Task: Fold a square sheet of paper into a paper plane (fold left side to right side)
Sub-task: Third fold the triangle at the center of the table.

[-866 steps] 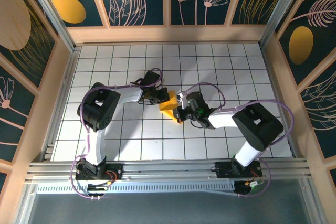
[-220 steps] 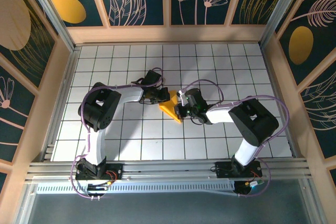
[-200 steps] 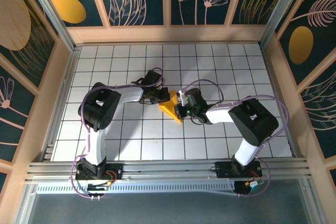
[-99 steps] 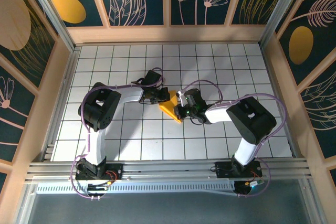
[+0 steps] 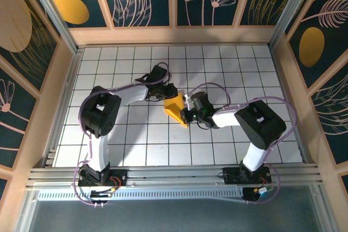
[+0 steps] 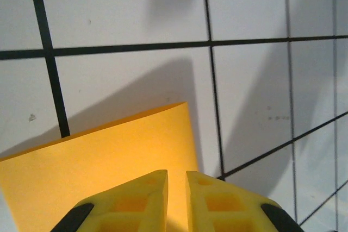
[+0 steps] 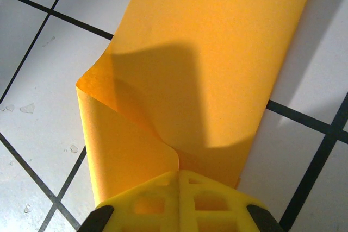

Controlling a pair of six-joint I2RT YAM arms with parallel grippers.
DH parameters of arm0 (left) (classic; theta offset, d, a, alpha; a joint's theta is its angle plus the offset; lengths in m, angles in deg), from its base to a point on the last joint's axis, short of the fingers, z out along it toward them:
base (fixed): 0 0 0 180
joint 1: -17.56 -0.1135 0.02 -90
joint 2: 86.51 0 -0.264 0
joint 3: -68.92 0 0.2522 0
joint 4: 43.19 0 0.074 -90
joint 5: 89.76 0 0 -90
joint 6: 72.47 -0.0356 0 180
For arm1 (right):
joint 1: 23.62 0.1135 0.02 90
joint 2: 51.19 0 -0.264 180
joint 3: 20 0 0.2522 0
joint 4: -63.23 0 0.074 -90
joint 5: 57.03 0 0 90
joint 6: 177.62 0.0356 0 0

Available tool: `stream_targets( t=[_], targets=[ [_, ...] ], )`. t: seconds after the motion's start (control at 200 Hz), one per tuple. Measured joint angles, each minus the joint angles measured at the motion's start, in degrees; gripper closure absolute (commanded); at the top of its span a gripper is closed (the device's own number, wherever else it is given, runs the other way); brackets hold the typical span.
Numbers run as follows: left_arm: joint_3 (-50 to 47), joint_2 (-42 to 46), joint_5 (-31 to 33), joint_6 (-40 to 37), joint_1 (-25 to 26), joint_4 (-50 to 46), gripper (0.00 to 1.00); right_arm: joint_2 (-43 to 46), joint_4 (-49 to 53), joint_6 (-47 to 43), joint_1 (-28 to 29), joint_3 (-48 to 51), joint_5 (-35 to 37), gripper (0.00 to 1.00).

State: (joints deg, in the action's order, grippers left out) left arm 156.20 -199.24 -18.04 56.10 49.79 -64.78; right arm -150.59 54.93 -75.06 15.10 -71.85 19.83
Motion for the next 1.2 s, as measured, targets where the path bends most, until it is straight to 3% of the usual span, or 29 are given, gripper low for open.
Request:
stream_targets(
  t=[0.175,0.4,1.201],
  targets=[
    [-9.40,10.36,0.66,0.68,-0.46,3.89,0.93,0.00,0.00,-0.02,0.00,-0.02,0.00,1.00],
    [-24.00,18.08,-3.91,4.57,-0.35,12.48,0.95,-0.07,-0.04,-0.02,0.00,-0.02,-0.02,1.00],
    [-25.68,9.64,-9.25,10.19,2.78,22.05,0.95,-0.15,-0.22,-0.02,0.00,-0.02,-0.17,1.00]
  ],
)
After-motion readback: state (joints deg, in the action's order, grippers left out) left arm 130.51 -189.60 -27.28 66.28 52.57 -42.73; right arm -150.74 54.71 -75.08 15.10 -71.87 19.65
